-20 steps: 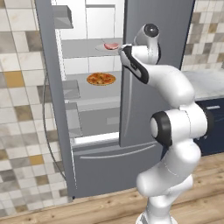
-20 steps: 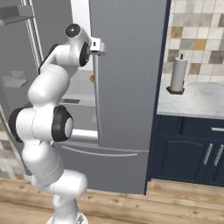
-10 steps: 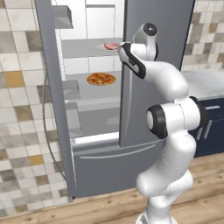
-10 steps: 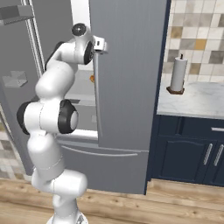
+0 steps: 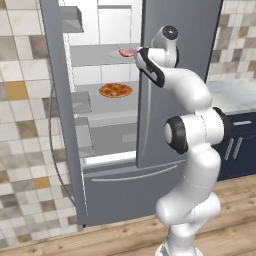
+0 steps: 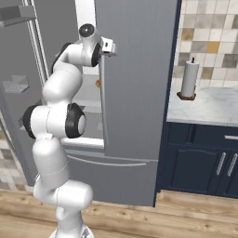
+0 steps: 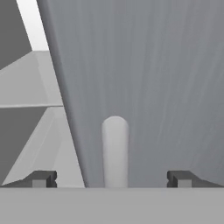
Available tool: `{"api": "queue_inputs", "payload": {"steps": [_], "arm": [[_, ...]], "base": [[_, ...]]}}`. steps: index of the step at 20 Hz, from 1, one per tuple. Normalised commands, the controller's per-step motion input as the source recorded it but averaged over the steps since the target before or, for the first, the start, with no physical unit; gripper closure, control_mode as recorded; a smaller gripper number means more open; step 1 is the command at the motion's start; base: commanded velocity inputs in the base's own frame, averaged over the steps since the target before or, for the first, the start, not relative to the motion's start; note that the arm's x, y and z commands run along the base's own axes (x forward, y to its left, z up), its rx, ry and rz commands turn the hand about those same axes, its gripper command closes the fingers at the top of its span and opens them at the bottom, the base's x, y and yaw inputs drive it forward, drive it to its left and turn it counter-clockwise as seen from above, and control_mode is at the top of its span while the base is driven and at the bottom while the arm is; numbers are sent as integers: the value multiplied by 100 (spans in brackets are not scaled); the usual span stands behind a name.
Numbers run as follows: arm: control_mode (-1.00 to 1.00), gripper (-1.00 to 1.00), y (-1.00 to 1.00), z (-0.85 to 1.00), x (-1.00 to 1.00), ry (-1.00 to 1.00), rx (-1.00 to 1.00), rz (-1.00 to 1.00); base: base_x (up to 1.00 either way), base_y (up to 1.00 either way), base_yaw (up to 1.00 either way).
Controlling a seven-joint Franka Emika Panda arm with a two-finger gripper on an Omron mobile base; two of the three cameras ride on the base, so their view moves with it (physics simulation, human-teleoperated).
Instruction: Retrieve the steak from the fridge and place it on the saucepan with marinade on the stove.
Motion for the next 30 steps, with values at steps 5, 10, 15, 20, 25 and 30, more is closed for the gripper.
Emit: {"api": "queue_inputs", "payload": {"steps": [5, 10, 15, 20, 25, 30], "arm": [[-100, -100, 0, 0, 21, 0, 0, 0], [-100, -100, 0, 0, 22, 0, 0, 0], [-100, -100, 0, 0, 20, 0, 0, 0], [-100, 100, 0, 0, 4, 0, 0, 0], [-100, 100, 0, 0, 0, 0, 0, 0], [-100, 100, 0, 0, 0, 0, 0, 0]], "base": [[0, 0, 0], [0, 0, 0], [0, 0, 0], [0, 0, 0], [0, 0, 0], [0, 0, 0]]}}
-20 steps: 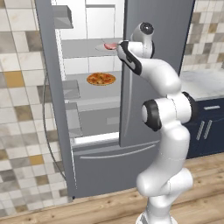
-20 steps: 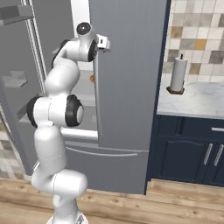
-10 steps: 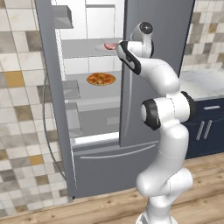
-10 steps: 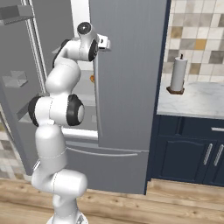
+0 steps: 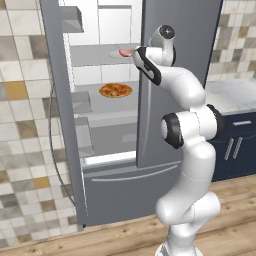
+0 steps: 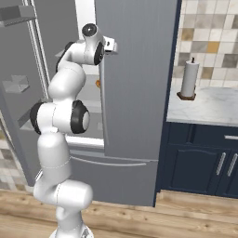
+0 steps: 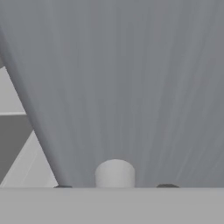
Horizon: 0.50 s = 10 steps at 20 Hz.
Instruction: Retrieve the steak from the fridge and place it on the saucepan with marinade on the stove.
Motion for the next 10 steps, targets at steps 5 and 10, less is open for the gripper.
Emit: {"api": "queue_inputs", "payload": {"steps": [5, 10], "arm": [[-100, 100, -4, 0, -4, 0, 0, 0], [-100, 100, -43, 3, -39, 0, 0, -1]], "base": [[0, 0, 0], [0, 0, 0]]}}
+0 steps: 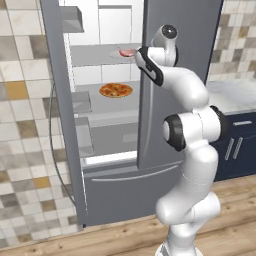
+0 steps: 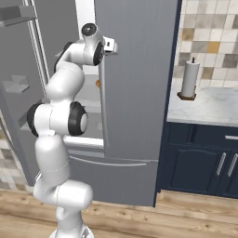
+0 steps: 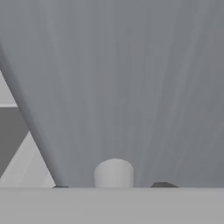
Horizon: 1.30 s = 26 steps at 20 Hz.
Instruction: Retrieve the steak from the fridge and place it on the saucepan with marinade on the stove.
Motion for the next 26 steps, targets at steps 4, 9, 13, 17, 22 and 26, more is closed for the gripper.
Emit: {"api": "queue_inputs", "payload": {"steps": [4, 9, 13, 17, 22, 26], "arm": [[-100, 100, -65, 8, -52, 0, 0, -1], [-100, 100, -67, 13, -52, 0, 0, -2], [-100, 100, -67, 12, -45, 0, 2, 0], [-100, 100, -73, 10, -52, 0, 2, 0], [-100, 100, -72, 10, -54, 0, 1, 0], [-100, 100, -72, 9, -52, 0, 1, 0]], "base": [[0, 0, 0], [0, 0, 0], [0, 0, 0], [0, 0, 0], [0, 0, 0], [0, 0, 0]]}}
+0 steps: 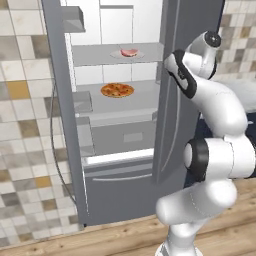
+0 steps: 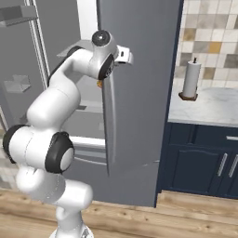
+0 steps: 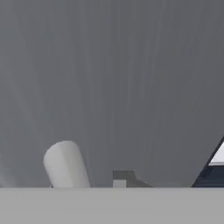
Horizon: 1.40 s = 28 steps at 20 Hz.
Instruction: Retrieve the steak from the fridge and place it on the saucepan with marinade on the stove.
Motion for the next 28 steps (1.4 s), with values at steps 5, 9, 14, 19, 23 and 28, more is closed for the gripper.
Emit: {"api": "queue_inputs", "payload": {"steps": [5, 9, 14, 19, 23, 28], "arm": [[-100, 100, -78, 8, -53, 0, 2, 0], [-100, 100, -84, 6, -43, 0, 4, 0], [-100, 100, -80, 3, -34, 0, 5, 0], [-100, 100, -77, 1, -29, 0, 4, 0], [-100, 100, -81, 0, -27, 0, 4, 0], [-100, 100, -68, 0, -27, 0, 2, 0]], "base": [[0, 0, 0], [0, 0, 0], [0, 0, 0], [0, 0, 0], [0, 0, 0], [0, 0, 0]]}}
